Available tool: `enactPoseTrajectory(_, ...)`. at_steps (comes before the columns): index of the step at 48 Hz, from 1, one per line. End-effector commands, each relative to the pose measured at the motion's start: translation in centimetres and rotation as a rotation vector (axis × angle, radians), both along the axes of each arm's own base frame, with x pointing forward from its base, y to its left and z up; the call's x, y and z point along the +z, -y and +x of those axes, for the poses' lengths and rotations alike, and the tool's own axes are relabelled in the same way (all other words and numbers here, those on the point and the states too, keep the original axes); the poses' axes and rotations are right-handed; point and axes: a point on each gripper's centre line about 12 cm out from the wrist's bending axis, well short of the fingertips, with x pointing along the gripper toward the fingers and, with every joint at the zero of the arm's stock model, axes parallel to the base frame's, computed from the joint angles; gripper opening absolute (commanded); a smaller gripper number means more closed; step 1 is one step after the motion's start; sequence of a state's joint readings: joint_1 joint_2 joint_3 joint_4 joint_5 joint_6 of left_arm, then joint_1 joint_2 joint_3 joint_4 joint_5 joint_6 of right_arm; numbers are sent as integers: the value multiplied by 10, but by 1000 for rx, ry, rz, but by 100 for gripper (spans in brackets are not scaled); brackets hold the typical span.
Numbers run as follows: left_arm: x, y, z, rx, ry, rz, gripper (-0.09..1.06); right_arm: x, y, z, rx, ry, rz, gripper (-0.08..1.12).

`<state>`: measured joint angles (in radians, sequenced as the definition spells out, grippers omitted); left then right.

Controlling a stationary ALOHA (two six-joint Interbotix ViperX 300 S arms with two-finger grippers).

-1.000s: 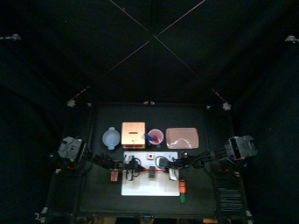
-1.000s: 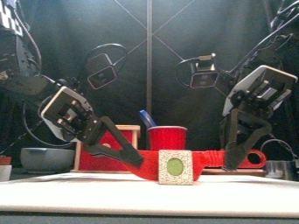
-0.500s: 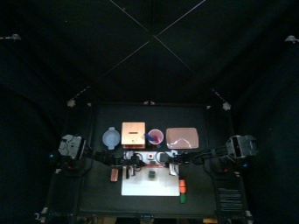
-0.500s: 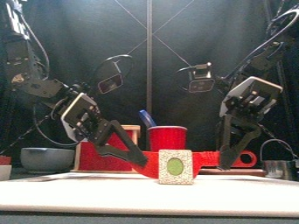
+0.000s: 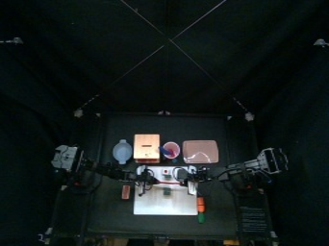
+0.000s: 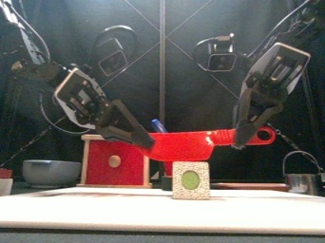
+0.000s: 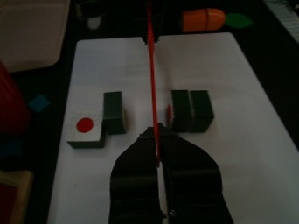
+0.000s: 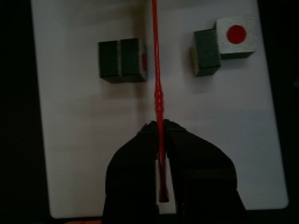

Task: Cut the sushi into 4 pieces with the knife
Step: Cut the sushi into 4 pieces

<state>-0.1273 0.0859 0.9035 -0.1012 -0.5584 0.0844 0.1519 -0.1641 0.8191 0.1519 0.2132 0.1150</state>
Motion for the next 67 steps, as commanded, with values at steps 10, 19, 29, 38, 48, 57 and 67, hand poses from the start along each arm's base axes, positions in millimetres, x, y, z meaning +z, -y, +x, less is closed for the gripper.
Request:
enactPoseTrajectory(10,2,14,1,-39,11,0,10,2,-20,4,30,20,32,9)
enactPoseTrajectory(19,-5,15,2,-40,-8,-1,10,-7,-23,5,30,-1,34,9)
enactPoseTrajectory(29,-17,13,2,-24,-42,-4,10,-16,-22,6,27,-26,29,9)
enactPoseTrajectory(38,-36,10,0,3,-94,-8,10,-31,-21,7,23,-61,20,9)
enactPoseTrajectory(48,-57,8,-2,22,-155,-9,10,-51,-21,9,15,-112,13,9)
enactPoseTrajectory(57,-68,6,-1,43,-182,-12,10,-64,-20,8,14,-150,4,9)
enactPoseTrajectory(67,-67,2,3,54,-175,-12,10,-62,-12,8,-1,-144,0,9)
